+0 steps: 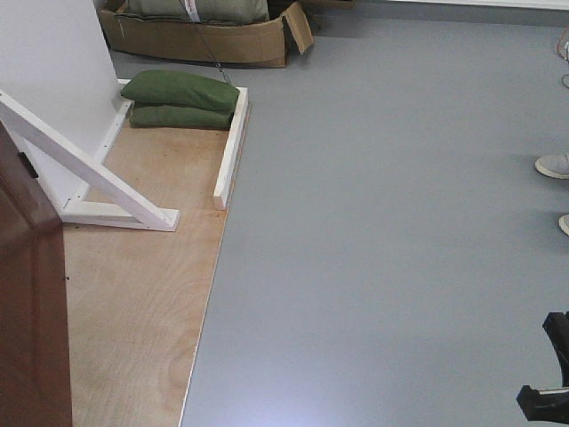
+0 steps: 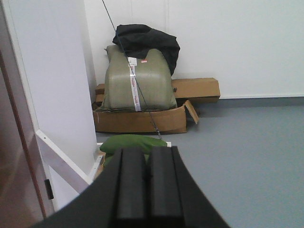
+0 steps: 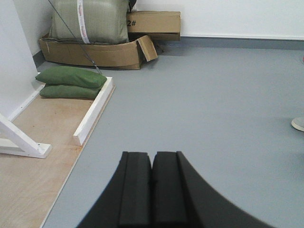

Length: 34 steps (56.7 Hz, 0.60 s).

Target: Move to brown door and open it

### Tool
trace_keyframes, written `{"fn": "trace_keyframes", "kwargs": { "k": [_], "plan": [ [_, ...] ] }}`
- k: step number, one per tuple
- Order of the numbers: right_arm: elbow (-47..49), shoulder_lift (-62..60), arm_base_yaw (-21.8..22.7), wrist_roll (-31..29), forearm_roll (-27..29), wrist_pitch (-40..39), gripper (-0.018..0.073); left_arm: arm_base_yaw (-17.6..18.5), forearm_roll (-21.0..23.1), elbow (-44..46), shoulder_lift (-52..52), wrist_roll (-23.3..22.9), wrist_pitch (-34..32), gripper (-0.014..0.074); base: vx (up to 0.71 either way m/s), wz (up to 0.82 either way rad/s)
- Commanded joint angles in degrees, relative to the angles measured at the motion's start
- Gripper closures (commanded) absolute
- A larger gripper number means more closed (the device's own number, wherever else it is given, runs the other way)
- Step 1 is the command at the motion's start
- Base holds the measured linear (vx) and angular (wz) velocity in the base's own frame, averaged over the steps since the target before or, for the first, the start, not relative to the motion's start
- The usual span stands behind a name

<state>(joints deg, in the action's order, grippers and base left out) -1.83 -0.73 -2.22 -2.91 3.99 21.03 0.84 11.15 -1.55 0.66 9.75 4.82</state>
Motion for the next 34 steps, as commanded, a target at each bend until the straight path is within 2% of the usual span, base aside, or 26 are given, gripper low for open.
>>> {"fn": "trace_keyframes", "kwargs": {
  "k": [1, 28, 34],
  "plan": [
    [-0.2, -0.3, 0.0, -0.4, -0.2, -4.4, 0.0559, 0.3, 0.5, 1.0, 0.8, -0.5, -4.5, 0.0565, 0.02, 0.01],
    [-0.2, -0.3, 0.0, -0.4, -0.2, -4.4, 0.0559, 0.3, 0.2, 1.1, 0.7, -0.4, -5.7, 0.0565, 0.0, 0.0],
    [-0.2, -0.3, 0.0, -0.4, -0.2, -4.4, 0.0559, 0.3, 3.5, 4.1, -1.7, -2.4, -8.1, 0.0565, 0.0, 0.0]
  ]
}}
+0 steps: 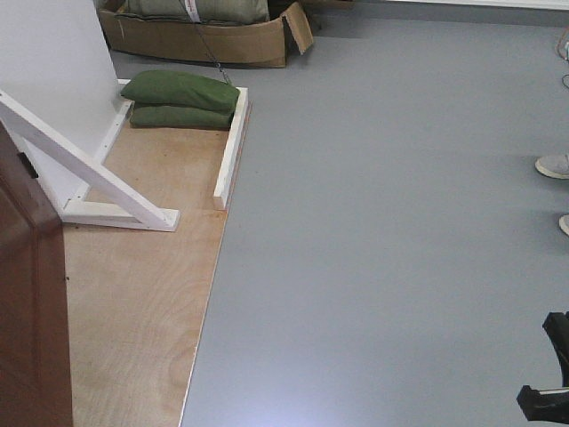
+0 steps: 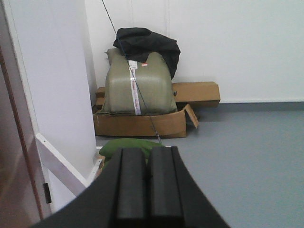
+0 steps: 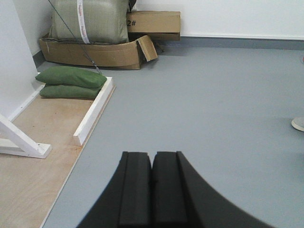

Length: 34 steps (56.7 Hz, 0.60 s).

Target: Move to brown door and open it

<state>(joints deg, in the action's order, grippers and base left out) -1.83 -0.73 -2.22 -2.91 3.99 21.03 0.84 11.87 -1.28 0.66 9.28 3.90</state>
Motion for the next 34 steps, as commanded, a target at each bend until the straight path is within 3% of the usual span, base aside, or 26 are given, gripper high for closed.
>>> {"fn": "trace_keyframes", "kwargs": {
  "k": [1, 7, 16, 25, 34],
  "plan": [
    [-0.2, -0.3, 0.0, -0.4, -0.2, -4.4, 0.0559, 0.3, 3.2, 4.9, -2.4, -2.3, -7.6, 0.0565, 0.0, 0.0],
    [-0.2, -0.3, 0.0, -0.4, -0.2, -4.4, 0.0559, 0.3, 4.8, 13.1, -9.6, -3.1, -8.3, 0.0565, 0.0, 0.0],
    [-0.2, -0.3, 0.0, -0.4, -0.2, -4.4, 0.0559, 0.2, 3.3, 31.3, -21.0, -2.4, -3.5, 0.0565, 0.0, 0.0],
    [-0.2, -0.3, 0.0, -0.4, -0.2, -4.4, 0.0559, 0.2, -1.2, 51.3, -31.6, 0.8, 6.7, 0.0565, 0.0, 0.0],
    [-0.2, -0.3, 0.0, -0.4, -0.2, -4.4, 0.0559, -2.2, -11.0, 64.7, -37.4, 3.8, 13.8, 0.0565, 0.0, 0.0]
  ]
}}
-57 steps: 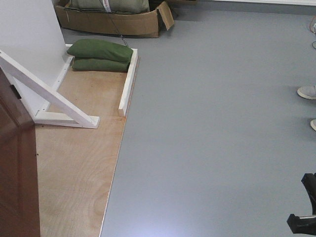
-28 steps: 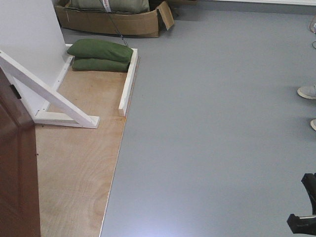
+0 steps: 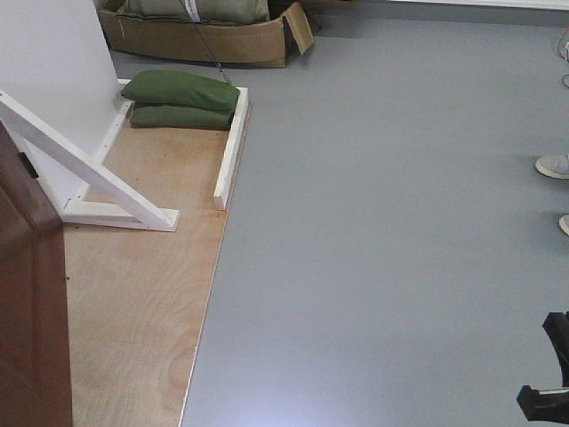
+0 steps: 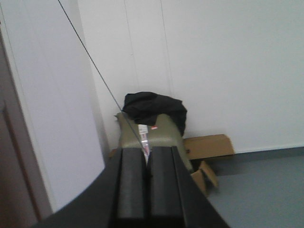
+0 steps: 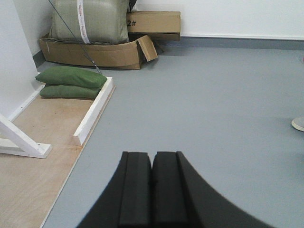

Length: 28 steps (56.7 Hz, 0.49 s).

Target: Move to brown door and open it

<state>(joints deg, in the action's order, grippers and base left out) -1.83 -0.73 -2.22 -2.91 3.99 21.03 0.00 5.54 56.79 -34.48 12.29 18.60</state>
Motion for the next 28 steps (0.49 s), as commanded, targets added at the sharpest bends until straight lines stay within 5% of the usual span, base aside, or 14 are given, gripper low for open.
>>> {"fn": "trace_keyframes", "kwargs": {
  "k": [1, 13, 28],
  "plan": [
    [-0.2, -0.3, 0.0, -0.4, -0.2, -4.4, 0.0559, -1.8, -5.5, 7.7, -2.6, 0.8, -0.1, 0.0565, 0.0, 0.0],
    [-0.2, -0.3, 0.0, -0.4, -0.2, -4.4, 0.0559, -6.0, -28.3, 19.3, -3.5, 2.1, 2.0, 0.0565, 0.0, 0.0],
    [-0.2, -0.3, 0.0, -0.4, -0.2, -4.4, 0.0559, -8.3, -71.0, 23.1, -3.4, 1.9, 1.8, 0.0565, 0.0, 0.0]
  ]
}}
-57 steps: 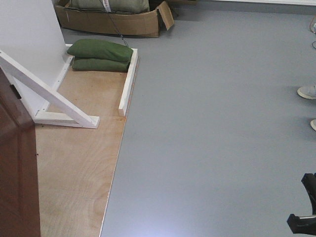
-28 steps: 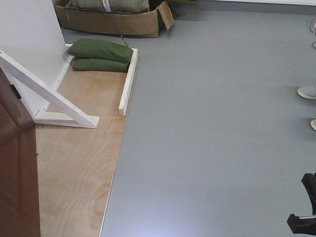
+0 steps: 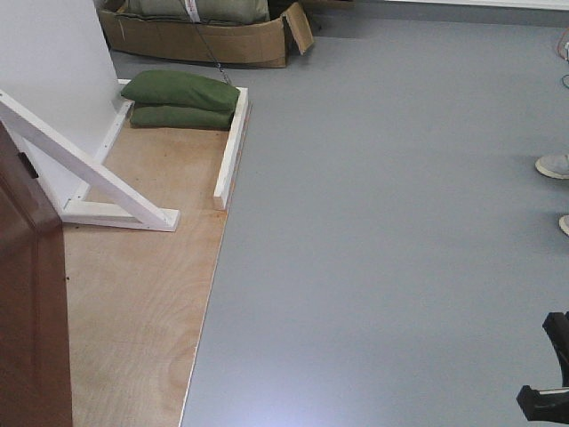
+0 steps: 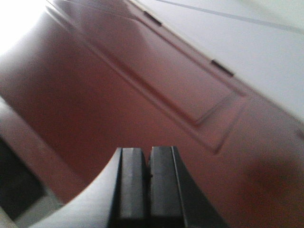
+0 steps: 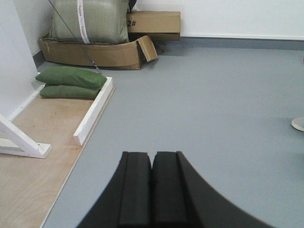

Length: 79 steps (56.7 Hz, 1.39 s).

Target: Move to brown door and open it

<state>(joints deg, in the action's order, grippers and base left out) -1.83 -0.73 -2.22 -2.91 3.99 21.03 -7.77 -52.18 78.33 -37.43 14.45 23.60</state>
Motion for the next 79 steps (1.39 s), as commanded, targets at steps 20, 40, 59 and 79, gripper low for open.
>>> {"fn": "trace_keyframes", "kwargs": {
  "k": [20, 40, 59, 79],
  "plan": [
    [-0.2, -0.3, 0.0, -0.4, -0.2, -4.4, 0.0559, -1.8, -46.4, 1.6, -0.5, -28.5, 45.0, 0.0565, 0.0, 0.0],
    [-0.2, -0.3, 0.0, -0.4, -0.2, -4.4, 0.0559, -3.1, -44.2, 1.5, -3.4, -72.6, 48.3, 0.0565, 0.0, 0.0],
    [-0.2, -0.3, 0.0, -0.4, -0.2, -4.4, 0.0559, -16.8, -42.8, 1.5, -11.3, -73.6, 48.3, 0.0564, 0.0, 0.0],
    [-0.2, -0.3, 0.0, -0.4, -0.2, -4.4, 0.0559, -29.8, -34.6, 1.5, -15.3, -76.4, 48.3, 0.0563, 0.0, 0.0]
  ]
}}
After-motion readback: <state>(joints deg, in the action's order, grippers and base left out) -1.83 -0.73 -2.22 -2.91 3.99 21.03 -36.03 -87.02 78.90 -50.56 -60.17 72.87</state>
